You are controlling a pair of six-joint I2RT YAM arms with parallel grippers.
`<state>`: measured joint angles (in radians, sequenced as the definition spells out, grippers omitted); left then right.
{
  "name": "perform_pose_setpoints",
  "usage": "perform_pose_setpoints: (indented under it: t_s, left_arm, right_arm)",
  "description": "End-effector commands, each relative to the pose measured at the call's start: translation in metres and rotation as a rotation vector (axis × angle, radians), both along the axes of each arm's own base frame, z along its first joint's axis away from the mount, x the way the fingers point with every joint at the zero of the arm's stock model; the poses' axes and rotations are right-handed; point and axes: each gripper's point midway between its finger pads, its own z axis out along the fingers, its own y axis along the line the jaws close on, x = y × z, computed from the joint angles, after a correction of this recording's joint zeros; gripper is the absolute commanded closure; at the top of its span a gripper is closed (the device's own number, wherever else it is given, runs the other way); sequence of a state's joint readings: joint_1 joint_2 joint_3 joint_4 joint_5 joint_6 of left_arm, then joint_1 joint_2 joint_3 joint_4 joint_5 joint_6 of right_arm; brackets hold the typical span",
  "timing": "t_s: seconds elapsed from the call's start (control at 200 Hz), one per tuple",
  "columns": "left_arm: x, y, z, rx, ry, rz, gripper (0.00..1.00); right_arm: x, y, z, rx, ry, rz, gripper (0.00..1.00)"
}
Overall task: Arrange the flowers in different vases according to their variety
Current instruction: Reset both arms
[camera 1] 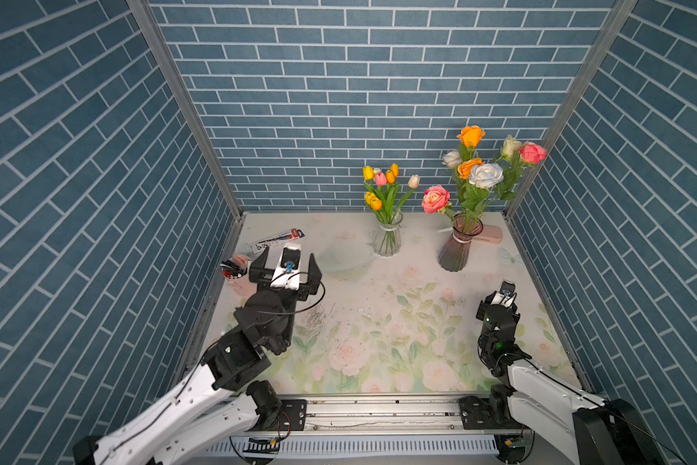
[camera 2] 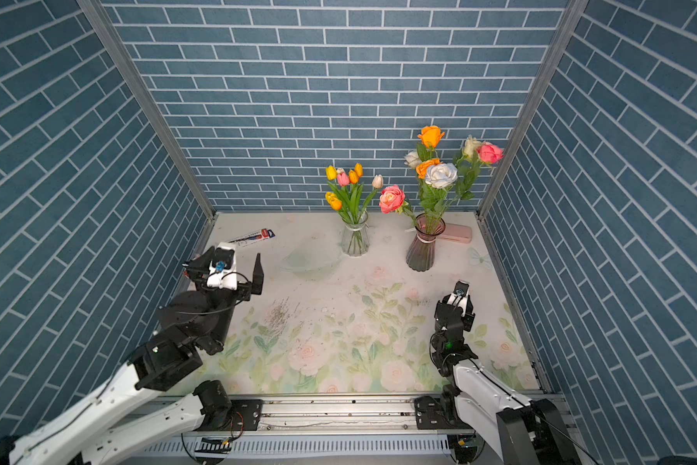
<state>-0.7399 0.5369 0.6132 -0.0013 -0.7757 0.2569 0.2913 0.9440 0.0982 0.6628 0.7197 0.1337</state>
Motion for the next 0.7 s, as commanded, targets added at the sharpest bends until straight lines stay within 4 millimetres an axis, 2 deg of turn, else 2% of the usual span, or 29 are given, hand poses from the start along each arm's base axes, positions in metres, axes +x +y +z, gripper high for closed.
perform_pose_setpoints:
  t_s: [0.0,0.12,0.245,0.29,0.34,0.345,0.455,0.55,0.615,0.695]
  left_arm:
    - [-0.002,0.027,-0.009,-0.239,-0.175,0.007,0.0]
    - [0.015,0.052,-0.064,-0.293,-0.158,0.063,0.01]
    - [0.032,0.075,-0.086,-0.328,-0.164,0.151,0.03]
    - [0.037,0.078,-0.094,-0.29,-0.151,0.171,0.04]
    - [0.046,0.078,-0.115,-0.263,-0.103,0.182,0.04]
    - [0.046,0.078,-0.112,-0.268,-0.12,0.18,0.04]
    - [0.051,0.072,-0.143,-0.27,-0.102,0.132,0.04]
    - [0.053,0.071,-0.158,-0.219,-0.09,0.119,0.04]
    - [0.058,0.069,-0.153,-0.217,-0.12,0.086,0.05]
    - [0.075,0.063,-0.156,-0.242,-0.099,0.027,0.06]
  right_arm:
    - [0.002,-0.001,0.01,0.011,-0.041,-0.004,0.61]
    - [0.002,-0.001,0.016,-0.012,-0.075,0.0,0.61]
    - [0.01,0.004,0.016,-0.045,-0.083,0.032,0.61]
    - [0.015,0.008,0.017,-0.056,-0.086,0.055,0.61]
    - [0.022,0.014,0.019,-0.067,-0.097,0.088,0.61]
    - [0.023,0.015,0.019,-0.069,-0.097,0.091,0.61]
    - [0.037,0.021,0.023,-0.104,-0.109,0.14,0.61]
    - [0.044,0.02,0.027,-0.113,-0.142,0.184,0.61]
    - [0.053,0.016,0.024,-0.086,-0.129,0.213,0.61]
    - [0.061,0.013,0.022,-0.026,-0.126,0.255,0.61]
